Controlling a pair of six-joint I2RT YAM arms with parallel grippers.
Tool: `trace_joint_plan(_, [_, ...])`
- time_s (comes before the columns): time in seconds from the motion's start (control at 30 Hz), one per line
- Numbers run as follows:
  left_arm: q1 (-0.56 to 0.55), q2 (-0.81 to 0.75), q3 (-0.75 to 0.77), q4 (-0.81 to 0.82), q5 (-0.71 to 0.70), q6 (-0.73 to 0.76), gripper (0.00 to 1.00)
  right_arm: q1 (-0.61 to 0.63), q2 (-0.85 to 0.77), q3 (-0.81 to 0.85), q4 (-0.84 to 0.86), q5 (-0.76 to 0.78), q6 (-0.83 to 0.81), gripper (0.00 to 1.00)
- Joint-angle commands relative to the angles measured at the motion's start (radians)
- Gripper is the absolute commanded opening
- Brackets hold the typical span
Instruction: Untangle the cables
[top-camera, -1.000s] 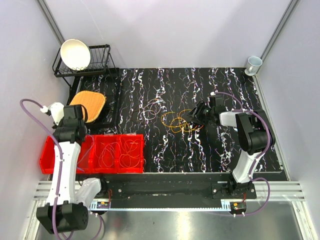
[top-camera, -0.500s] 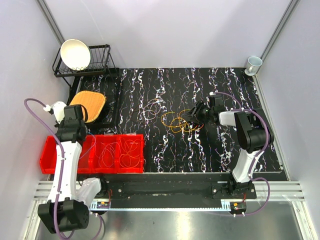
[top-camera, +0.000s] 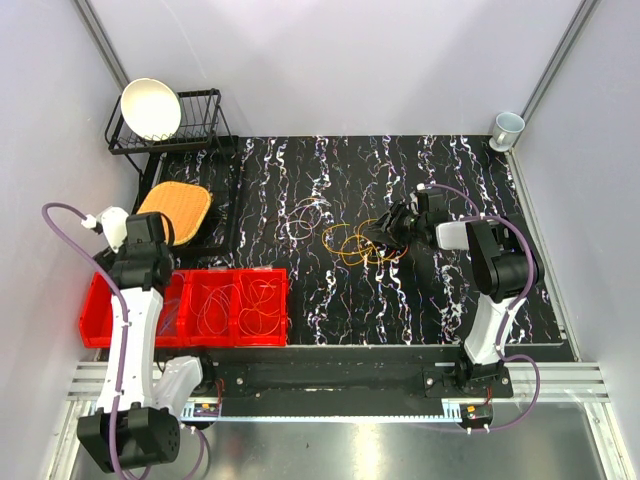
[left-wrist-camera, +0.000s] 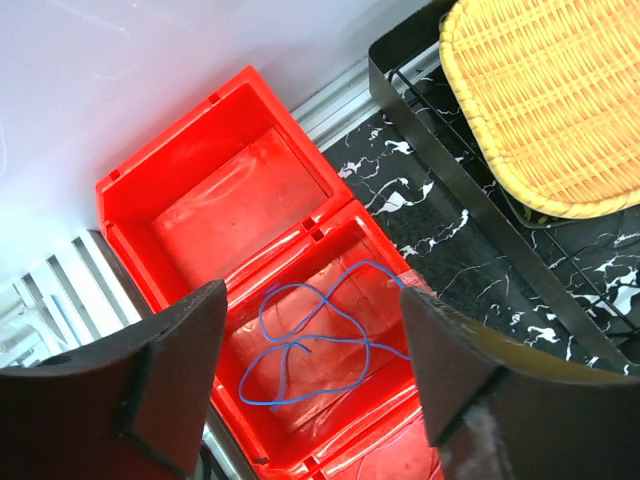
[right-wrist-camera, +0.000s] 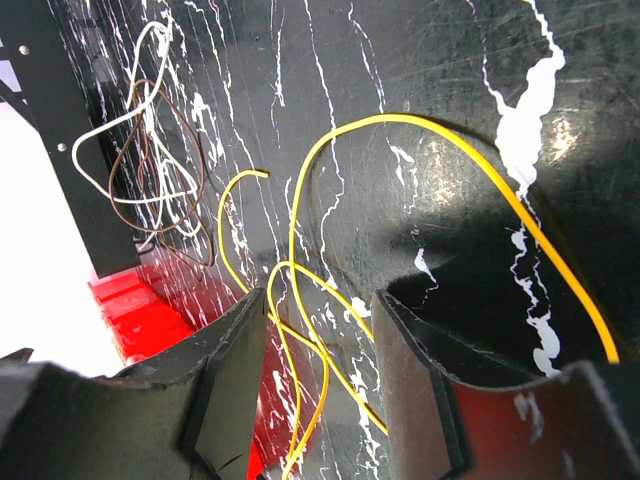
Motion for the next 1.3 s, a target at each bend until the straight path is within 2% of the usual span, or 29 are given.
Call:
trace_joint_plan(0.0, [0.007, -0.032, 0.021, 0.007, -0.02, -0.01, 0.8, 0.011, 0.029, 0.021, -0.011, 0.003, -0.002, 0.53])
trace_joint_plan(0.2, [0.005, -0.058, 0.024, 0.004, -0.011, -0.004, 0.81, 0.011, 0.025, 0.019, -0.011, 0.0, -0.004, 0.53])
trace_joint_plan(0.4, [0.007, -0.112, 0.038, 0.01, 0.081, 0.04, 0.83, 0.011, 0.023, 0.019, -0.014, 0.005, -0.007, 0.52])
trace_joint_plan(0.63, [-0.031, -0.182, 0.021, 0.096, 0.389, 0.105, 0.8, 0.011, -0.032, 0.012, -0.04, 0.063, -0.043, 0.54])
trace_joint_plan(0.7, [-0.102, -0.149, 0.035, 0.099, 0.415, 0.103, 0.8, 0.015, -0.061, 0.007, -0.046, 0.074, -0.063, 0.56])
trace_joint_plan(0.73, [-0.14, -0.132, 0.04, 0.099, 0.409, 0.094, 0.8, 0.017, -0.072, 0.007, -0.055, 0.093, -0.07, 0.6])
trace_joint_plan(0.77, [-0.23, -0.101, 0.053, 0.097, 0.394, 0.085, 0.8, 0.02, -0.084, 0.001, -0.061, 0.103, -0.082, 0.62])
trace_joint_plan(0.83, [-0.329, -0.064, 0.079, 0.103, 0.336, 0.054, 0.8, 0.022, -0.12, -0.01, -0.061, 0.13, -0.089, 0.71])
trace_joint_plan(0.87, [-0.426, -0.028, 0.09, 0.114, 0.319, 0.042, 0.8, 0.022, -0.139, -0.019, -0.063, 0.138, -0.099, 0.72])
trace_joint_plan(0.97, [-0.571, 0.069, 0.132, 0.16, 0.316, 0.027, 0.81, 0.022, -0.185, -0.034, -0.074, 0.19, -0.114, 0.77])
trace_joint_plan(1.13, [-0.726, 0.277, 0.184, 0.246, 0.323, 0.028, 0.8, 0.022, -0.227, -0.062, -0.068, 0.235, -0.116, 0.8])
trace_joint_plan(1.27, [-0.786, 0.41, 0.224, 0.339, 0.343, 0.016, 0.79, 0.022, -0.236, -0.068, -0.064, 0.23, -0.109, 0.8])
